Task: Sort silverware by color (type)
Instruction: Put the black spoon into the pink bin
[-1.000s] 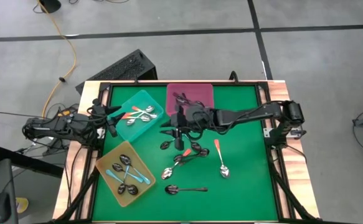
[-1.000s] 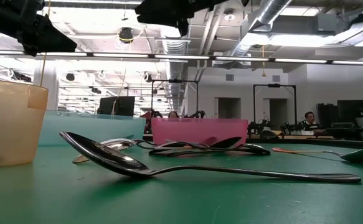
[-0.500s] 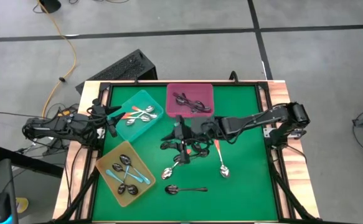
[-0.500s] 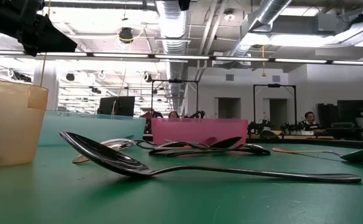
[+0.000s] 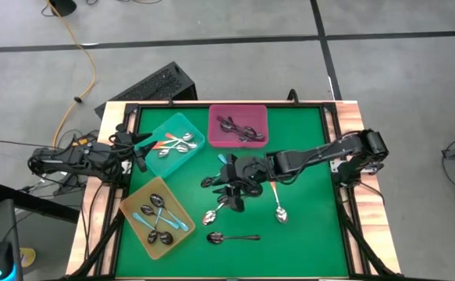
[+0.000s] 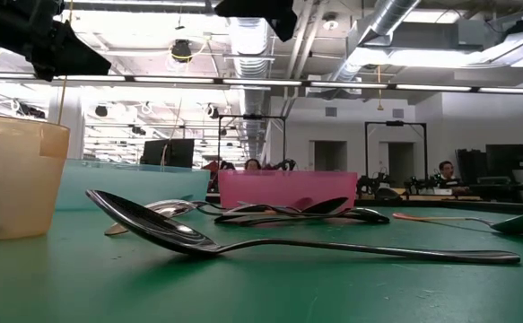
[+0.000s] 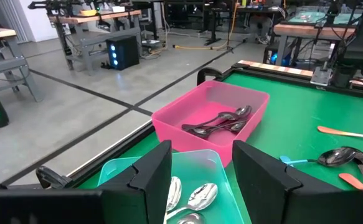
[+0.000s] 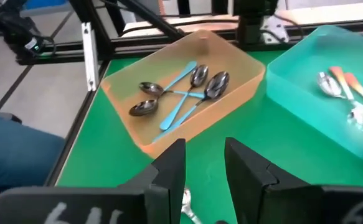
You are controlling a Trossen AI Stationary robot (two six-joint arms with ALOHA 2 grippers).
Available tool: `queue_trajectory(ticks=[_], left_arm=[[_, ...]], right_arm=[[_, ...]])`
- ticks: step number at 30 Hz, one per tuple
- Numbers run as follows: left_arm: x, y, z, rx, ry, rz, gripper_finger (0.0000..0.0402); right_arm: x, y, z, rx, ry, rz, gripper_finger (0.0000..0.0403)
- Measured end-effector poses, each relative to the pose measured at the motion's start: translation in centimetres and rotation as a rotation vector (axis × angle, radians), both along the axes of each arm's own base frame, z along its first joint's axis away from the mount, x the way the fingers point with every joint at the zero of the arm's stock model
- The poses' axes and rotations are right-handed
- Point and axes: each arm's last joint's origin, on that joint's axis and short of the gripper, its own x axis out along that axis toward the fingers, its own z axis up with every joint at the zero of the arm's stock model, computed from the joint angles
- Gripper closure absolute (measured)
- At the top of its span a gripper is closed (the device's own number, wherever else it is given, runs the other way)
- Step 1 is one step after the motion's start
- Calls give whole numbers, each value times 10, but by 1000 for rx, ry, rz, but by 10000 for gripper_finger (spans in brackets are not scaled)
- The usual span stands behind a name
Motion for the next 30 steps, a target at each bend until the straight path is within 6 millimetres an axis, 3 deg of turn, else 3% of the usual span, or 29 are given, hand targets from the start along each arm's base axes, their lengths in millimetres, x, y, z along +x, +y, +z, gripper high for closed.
queue_trajectory(ticks=[14, 21, 30], left_arm=[[0, 0, 0, 0, 0, 0, 243], [0, 0, 0, 0, 0, 0, 243], [0, 0, 0, 0, 0, 0, 243]], right_arm=[[-35, 45, -28, 100, 411, 0, 281], [-48, 64, -31, 96, 481, 21, 280], [-56, 74, -34, 148, 540, -30, 281]])
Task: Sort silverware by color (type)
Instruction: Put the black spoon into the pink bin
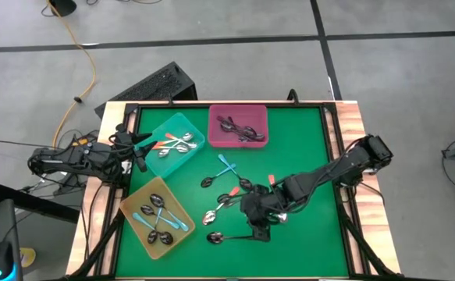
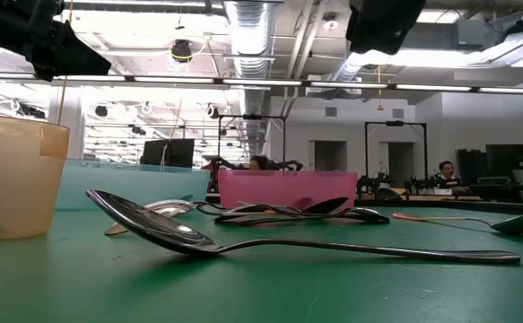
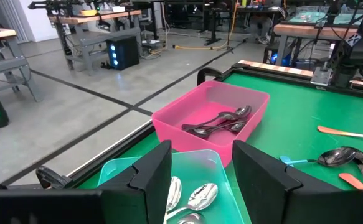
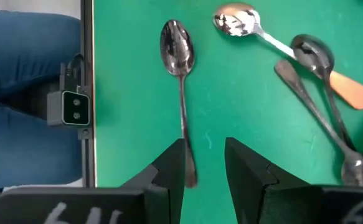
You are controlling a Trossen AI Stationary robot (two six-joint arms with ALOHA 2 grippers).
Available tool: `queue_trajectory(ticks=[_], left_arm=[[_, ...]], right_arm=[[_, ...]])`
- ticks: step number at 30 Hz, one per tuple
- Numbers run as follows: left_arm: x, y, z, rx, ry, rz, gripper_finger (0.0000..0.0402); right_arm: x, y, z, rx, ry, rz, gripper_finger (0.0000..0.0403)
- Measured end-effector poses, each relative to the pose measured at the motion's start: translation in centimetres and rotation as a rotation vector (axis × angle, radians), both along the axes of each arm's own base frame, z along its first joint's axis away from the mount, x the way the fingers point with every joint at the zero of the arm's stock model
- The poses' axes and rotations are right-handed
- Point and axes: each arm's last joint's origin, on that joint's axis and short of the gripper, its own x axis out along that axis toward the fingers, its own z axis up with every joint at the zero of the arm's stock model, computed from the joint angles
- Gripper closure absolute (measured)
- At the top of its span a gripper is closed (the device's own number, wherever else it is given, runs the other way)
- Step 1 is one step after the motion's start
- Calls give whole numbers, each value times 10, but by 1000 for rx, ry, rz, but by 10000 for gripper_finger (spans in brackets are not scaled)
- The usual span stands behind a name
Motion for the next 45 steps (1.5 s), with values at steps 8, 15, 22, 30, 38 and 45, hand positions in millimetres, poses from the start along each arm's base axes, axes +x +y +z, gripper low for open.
queue_trajectory(ticks=[8, 15, 22, 30, 38, 45], left_arm=[[0, 0, 0, 0, 0, 0, 243], [0, 0, 0, 0, 0, 0, 243], [0, 0, 0, 0, 0, 0, 243], [0, 0, 0, 0, -1, 0, 243], [0, -1, -1, -10, 3, -23, 243], [0, -1, -1, -11, 3, -23, 243]], right_arm=[[-2, 5, 0, 2, 2, -27, 281], [0, 3, -2, -41, -15, -55, 281], [3, 0, -6, -94, -28, -91, 281], [10, -6, -10, -104, -37, -121, 281], [18, -16, -7, -97, -81, -136, 281], [21, -17, -5, -72, -109, -151, 281]])
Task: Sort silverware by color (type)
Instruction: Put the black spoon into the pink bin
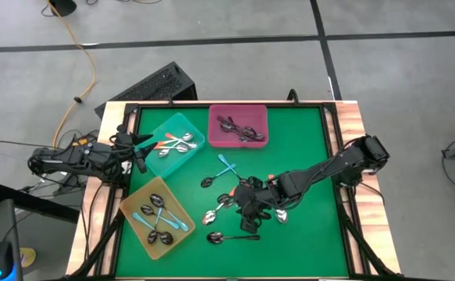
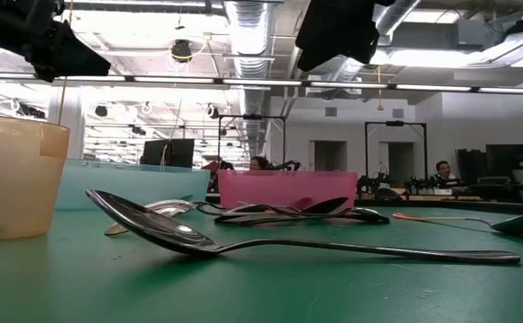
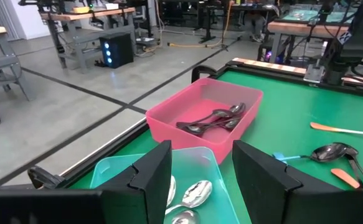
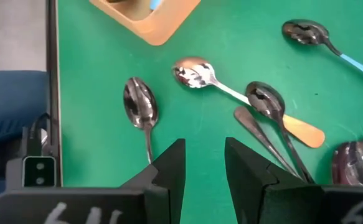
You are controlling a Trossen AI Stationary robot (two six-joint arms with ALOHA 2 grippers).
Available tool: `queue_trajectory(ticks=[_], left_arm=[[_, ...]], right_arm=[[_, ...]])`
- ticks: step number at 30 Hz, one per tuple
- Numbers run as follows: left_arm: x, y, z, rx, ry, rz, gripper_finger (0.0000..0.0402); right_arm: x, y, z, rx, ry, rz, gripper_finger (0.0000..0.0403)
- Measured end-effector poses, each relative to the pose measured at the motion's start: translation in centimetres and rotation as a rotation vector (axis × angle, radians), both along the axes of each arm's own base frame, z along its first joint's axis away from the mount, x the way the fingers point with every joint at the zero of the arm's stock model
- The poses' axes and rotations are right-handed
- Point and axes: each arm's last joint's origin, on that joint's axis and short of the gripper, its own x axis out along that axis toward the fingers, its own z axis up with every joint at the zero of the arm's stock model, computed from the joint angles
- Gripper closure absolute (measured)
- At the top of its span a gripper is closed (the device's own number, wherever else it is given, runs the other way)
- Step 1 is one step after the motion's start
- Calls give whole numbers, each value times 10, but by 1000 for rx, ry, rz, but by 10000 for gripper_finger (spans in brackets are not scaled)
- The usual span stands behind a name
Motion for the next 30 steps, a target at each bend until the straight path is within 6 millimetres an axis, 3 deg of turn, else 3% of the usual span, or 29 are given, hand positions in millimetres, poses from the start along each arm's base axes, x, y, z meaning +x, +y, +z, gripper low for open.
queue_trajectory(ticks=[11, 22, 30], left_arm=[[5, -4, 26, -98, -316, -120, 243], [5, -17, 51, -55, -530, -638, 243], [2, -17, 60, -77, -639, -658, 243]], right_arm=[[0, -3, 2, -7, -5, 5, 281], [0, -3, 2, -13, -5, 12, 281], [0, -3, 2, -13, -6, 12, 281]])
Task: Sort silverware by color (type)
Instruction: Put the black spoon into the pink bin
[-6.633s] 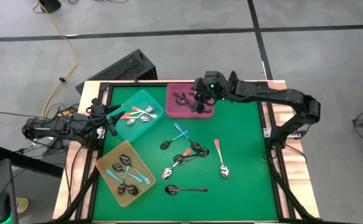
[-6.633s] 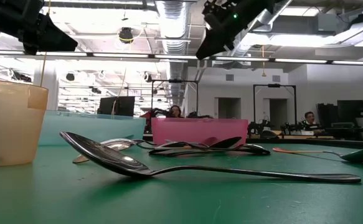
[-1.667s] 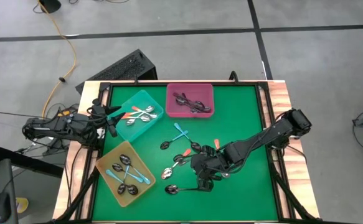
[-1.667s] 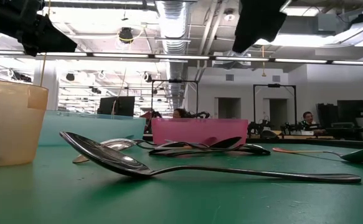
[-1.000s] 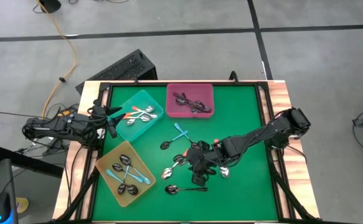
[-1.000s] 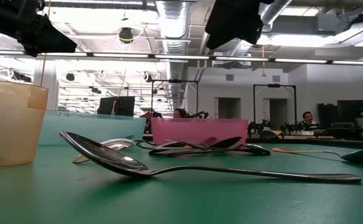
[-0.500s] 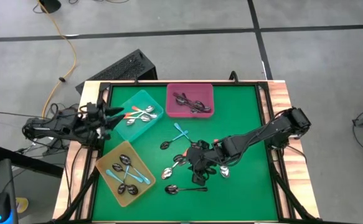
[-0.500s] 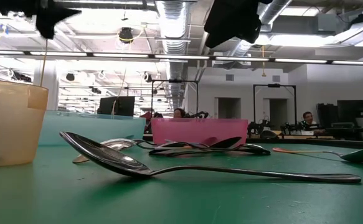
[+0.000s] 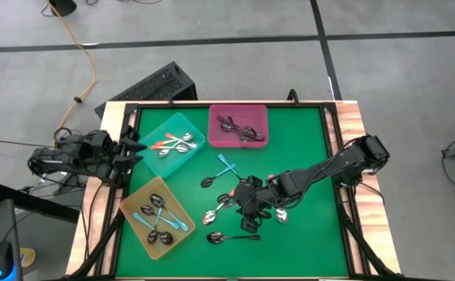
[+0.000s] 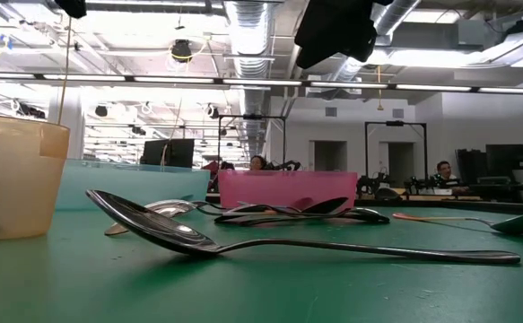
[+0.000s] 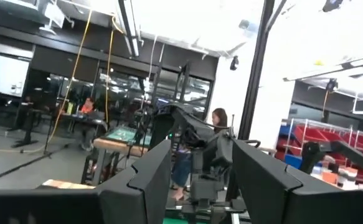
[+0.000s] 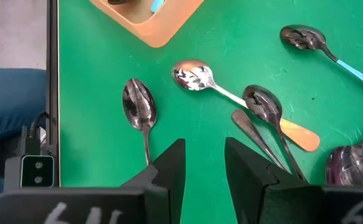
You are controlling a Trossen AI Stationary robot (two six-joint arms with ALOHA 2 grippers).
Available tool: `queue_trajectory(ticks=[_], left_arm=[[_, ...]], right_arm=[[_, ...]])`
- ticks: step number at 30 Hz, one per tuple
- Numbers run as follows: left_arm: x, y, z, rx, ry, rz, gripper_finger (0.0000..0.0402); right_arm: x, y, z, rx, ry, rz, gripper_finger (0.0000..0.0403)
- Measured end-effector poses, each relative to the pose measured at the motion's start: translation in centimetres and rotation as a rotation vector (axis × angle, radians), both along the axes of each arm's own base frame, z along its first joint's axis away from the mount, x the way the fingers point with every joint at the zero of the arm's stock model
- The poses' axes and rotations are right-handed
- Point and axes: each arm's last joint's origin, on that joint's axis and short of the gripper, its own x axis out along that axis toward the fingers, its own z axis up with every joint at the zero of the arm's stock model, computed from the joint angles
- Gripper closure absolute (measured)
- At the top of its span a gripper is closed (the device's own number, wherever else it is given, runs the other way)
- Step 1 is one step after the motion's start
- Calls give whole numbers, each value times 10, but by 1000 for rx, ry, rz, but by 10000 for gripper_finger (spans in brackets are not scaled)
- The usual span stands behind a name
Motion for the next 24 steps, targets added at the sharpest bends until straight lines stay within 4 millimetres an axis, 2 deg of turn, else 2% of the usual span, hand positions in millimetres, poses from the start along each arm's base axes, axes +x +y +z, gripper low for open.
queue_trajectory(ticks=[6, 13, 18, 24], left_arm=[[1, 4, -3, -112, 29, 123, 243], [4, 6, -14, -172, 147, 172, 243], [4, 8, -16, -295, 147, 205, 243], [4, 9, -18, -295, 165, 246, 243]], right_arm=[[0, 0, 0, -3, 2, 2, 281], [-4, 0, -3, -35, 45, 25, 281], [-8, -2, -6, -57, 90, 33, 281], [-9, 1, -6, -160, 81, 180, 281]])
